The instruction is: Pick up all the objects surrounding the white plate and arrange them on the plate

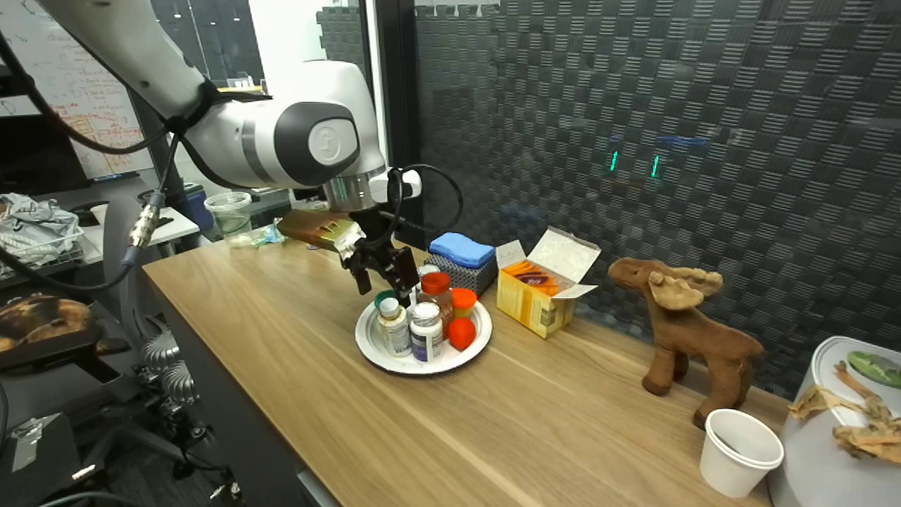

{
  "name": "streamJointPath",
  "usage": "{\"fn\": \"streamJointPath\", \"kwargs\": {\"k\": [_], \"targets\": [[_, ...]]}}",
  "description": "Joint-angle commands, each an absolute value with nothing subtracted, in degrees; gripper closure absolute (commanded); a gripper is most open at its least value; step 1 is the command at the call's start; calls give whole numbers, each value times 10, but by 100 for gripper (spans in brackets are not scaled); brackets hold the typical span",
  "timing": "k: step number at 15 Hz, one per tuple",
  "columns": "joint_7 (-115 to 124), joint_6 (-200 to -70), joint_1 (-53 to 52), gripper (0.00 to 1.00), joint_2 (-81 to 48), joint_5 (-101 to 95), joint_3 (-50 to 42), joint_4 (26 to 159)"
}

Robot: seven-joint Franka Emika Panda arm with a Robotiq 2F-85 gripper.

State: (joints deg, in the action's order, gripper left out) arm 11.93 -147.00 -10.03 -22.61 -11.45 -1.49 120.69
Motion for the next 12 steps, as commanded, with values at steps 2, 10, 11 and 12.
{"fn": "streamJointPath", "kwargs": {"k": [2, 10, 11, 12], "targets": [[130, -1469, -111, 1, -200, -132, -16, 1202], [190, -1444, -126, 0, -112, -166, -21, 1180], [211, -1427, -123, 0, -94, -164, -19, 1178], [213, -1402, -116, 0, -79, -149, -10, 1174]]}}
